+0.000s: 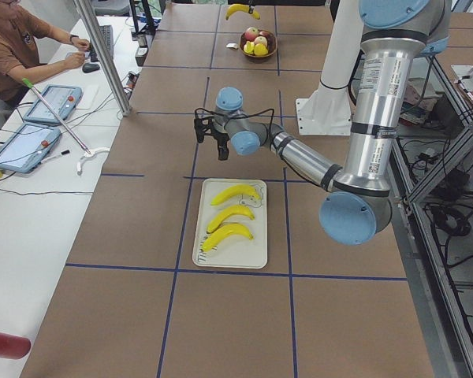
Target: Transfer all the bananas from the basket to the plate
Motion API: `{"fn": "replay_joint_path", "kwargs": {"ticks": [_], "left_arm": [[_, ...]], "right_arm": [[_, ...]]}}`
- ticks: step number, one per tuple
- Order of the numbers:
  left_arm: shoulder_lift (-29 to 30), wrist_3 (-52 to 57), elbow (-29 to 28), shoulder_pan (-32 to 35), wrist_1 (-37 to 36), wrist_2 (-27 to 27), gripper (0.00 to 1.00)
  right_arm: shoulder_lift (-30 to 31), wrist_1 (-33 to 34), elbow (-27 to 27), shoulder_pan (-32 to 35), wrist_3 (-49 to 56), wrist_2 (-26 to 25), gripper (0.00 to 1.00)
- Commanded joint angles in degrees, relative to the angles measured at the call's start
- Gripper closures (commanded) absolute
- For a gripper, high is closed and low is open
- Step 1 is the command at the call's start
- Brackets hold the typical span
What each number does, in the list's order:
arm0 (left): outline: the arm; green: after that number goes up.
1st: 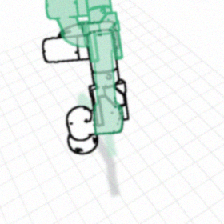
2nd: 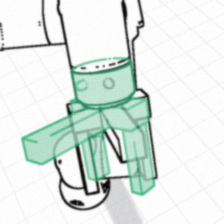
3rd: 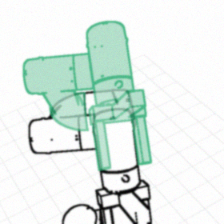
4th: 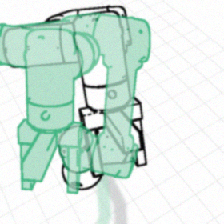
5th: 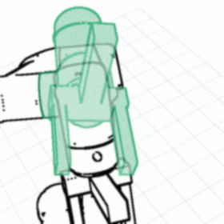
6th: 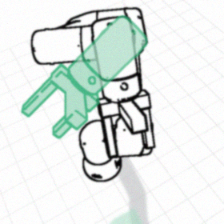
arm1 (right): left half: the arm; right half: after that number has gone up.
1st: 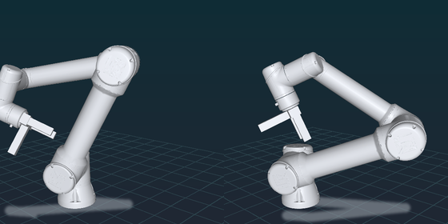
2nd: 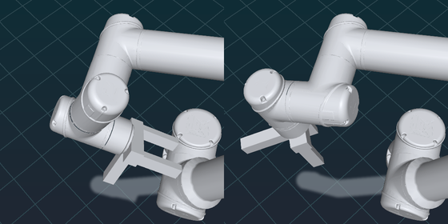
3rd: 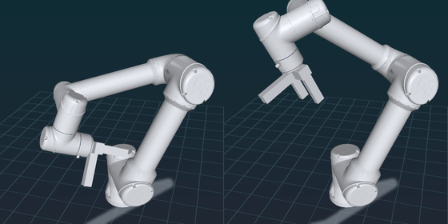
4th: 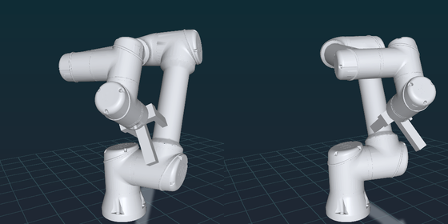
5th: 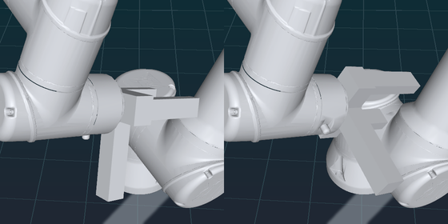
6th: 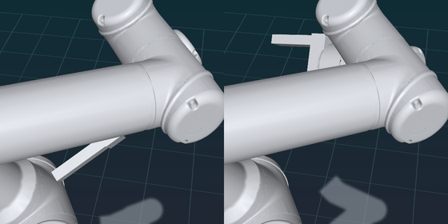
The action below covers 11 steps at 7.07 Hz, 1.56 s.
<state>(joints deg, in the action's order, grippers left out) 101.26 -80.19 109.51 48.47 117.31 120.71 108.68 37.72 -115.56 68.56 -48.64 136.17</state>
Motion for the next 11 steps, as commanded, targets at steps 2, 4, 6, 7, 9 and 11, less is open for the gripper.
{"fn": "replay_joint_path", "kwargs": {"ticks": [2,4,6,7,9,11], "left_arm": [[11.1,-10.1,0.2,-4.5,0.7,-0.1,0.01],[13.4,-16.9,-2.0,-4.9,11.5,-0.4,0.01],[16.9,-22.2,-5.6,-7.0,18.5,-0.9,0.01],[19.1,-25.0,-6.0,-8.6,18.6,-4.0,0.01],[22.0,-25.5,-7.2,-11.3,18.6,-7.1,0.01],[22.6,-25.4,-7.9,-11.9,18.7,-7.4,0.01]], "right_arm": [[-19.9,7.2,0.5,-11.4,-12.2,-1.0,0.97],[-27.3,7.7,0.8,-22.5,-19.4,-10.8,0.97],[-33.6,11.1,0.7,-32.7,-22.7,-22.0,0.97],[-36.7,12.8,0.6,-36.5,-25.3,-27.6,0.97],[-38.4,13.8,0.6,-39.9,-26.2,-30.3,0.97],[-39.2,14.5,0.3,-41.7,-26.2,-31.0,0.97]]}}
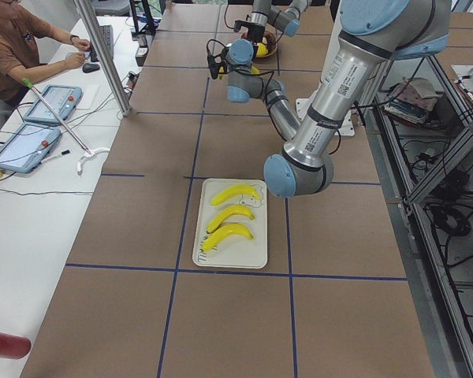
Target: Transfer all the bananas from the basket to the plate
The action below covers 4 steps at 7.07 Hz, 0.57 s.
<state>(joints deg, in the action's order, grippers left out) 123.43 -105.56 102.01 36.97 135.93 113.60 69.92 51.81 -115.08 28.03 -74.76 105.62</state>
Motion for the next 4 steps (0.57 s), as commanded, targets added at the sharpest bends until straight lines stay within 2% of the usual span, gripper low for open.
{"fn": "replay_joint_path", "kwargs": {"ticks": [1,4], "left_arm": [[1.0,0.0,-0.8,-0.8,0.0,-0.3,0.01],[2.4,0.1,-1.5,-3.6,0.1,-0.5,0.02]], "right_arm": [[-1.3,0.4,-0.1,-1.7,-0.1,-0.7,0.97],[-1.5,0.4,-0.1,-2.1,-0.1,-0.8,0.97]]}}
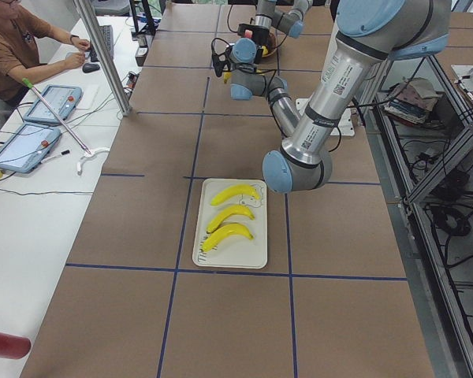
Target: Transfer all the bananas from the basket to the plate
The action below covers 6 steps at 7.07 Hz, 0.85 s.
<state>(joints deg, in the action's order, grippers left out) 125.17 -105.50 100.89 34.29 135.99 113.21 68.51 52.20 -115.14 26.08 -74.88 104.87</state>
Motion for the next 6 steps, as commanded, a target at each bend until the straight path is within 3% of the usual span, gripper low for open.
{"fn": "replay_joint_path", "kwargs": {"ticks": [1,5,6], "left_arm": [[0.7,0.0,-0.5,-2.0,0.1,-1.1,0.03],[1.0,0.2,-0.5,-3.4,0.5,-1.3,0.14],[1.0,0.1,-0.5,-3.4,0.5,-1.3,0.27]], "right_arm": [[-0.1,0.0,0.0,-0.2,0.0,0.0,0.97],[0.0,0.0,-0.1,-0.3,0.0,0.0,0.96],[-0.1,0.0,-0.2,-0.3,0.0,0.0,0.96]]}}
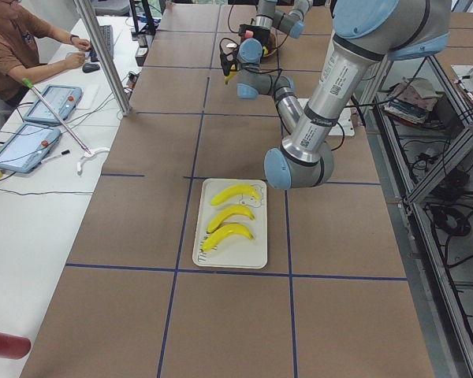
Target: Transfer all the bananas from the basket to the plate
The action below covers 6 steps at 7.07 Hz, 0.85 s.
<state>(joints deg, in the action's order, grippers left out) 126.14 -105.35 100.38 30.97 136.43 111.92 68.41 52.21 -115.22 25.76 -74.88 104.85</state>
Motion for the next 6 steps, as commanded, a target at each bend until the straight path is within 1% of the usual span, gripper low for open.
{"fn": "replay_joint_path", "kwargs": {"ticks": [1,2,3,4,6], "left_arm": [[0.1,0.1,0.1,-0.1,0.0,0.1,0.69],[-0.1,0.4,0.1,-0.1,0.0,0.2,1.00],[-0.2,0.5,0.0,-0.1,0.0,0.3,1.00],[-0.4,0.5,0.0,0.0,0.0,0.3,1.00],[-0.5,0.5,-0.1,0.1,0.0,0.4,1.00]], "right_arm": [[0.1,0.0,-0.1,0.0,0.0,0.0,0.95],[-0.1,0.0,-0.2,0.0,0.0,0.0,0.60],[-0.2,0.0,-0.4,0.1,0.0,-1.1,0.01],[0.2,0.0,-0.6,0.1,0.0,-2.5,0.00],[0.4,0.1,-0.9,0.2,-0.8,-2.5,0.00]]}}
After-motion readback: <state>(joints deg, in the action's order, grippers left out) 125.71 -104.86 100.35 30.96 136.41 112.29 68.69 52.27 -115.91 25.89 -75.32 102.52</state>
